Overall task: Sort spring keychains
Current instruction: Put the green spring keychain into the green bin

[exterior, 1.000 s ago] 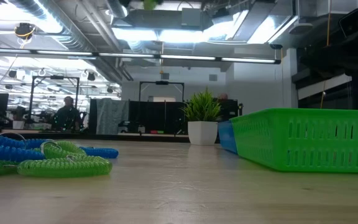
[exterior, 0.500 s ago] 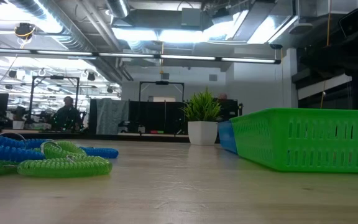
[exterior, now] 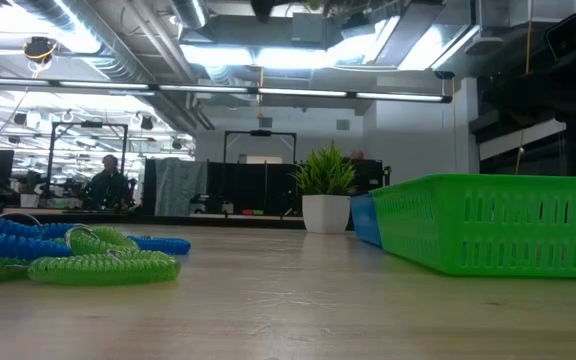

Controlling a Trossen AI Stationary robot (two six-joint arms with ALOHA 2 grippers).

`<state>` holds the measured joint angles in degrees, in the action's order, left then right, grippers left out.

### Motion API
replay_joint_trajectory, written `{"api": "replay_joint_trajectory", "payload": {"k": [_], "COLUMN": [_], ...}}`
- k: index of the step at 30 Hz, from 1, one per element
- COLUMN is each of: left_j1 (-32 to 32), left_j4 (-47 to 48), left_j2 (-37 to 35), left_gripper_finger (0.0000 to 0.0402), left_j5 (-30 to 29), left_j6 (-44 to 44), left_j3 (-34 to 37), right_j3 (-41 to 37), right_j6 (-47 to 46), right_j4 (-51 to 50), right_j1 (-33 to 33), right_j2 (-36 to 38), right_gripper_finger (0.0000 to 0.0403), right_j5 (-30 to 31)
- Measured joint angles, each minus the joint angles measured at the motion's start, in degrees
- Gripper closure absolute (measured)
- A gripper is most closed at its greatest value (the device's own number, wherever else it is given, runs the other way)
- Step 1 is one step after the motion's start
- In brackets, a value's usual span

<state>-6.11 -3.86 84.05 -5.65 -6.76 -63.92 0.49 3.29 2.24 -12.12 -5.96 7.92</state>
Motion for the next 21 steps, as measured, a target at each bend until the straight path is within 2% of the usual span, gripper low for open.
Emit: {"api": "replay_joint_trajectory", "payload": {"k": [11, 21], "left_j1": [0.66, 0.54], "left_j4": [-10.19, -12.44], "left_j2": [5.29, 5.24], "left_gripper_finger": [0.0383, 0.0383], "left_j5": [2.73, 2.84], "left_j6": [0.12, 0.99], "left_j3": [0.00, 0.00], "right_j3": [0.02, 0.00], "right_j6": [0.00, 0.00], "right_j4": [0.00, -0.02], "right_j1": [0.00, 0.00], "right_j2": [0.00, 0.00], "right_gripper_finger": [0.0267, 0.0267], "right_j5": [0.00, 0.00]}}
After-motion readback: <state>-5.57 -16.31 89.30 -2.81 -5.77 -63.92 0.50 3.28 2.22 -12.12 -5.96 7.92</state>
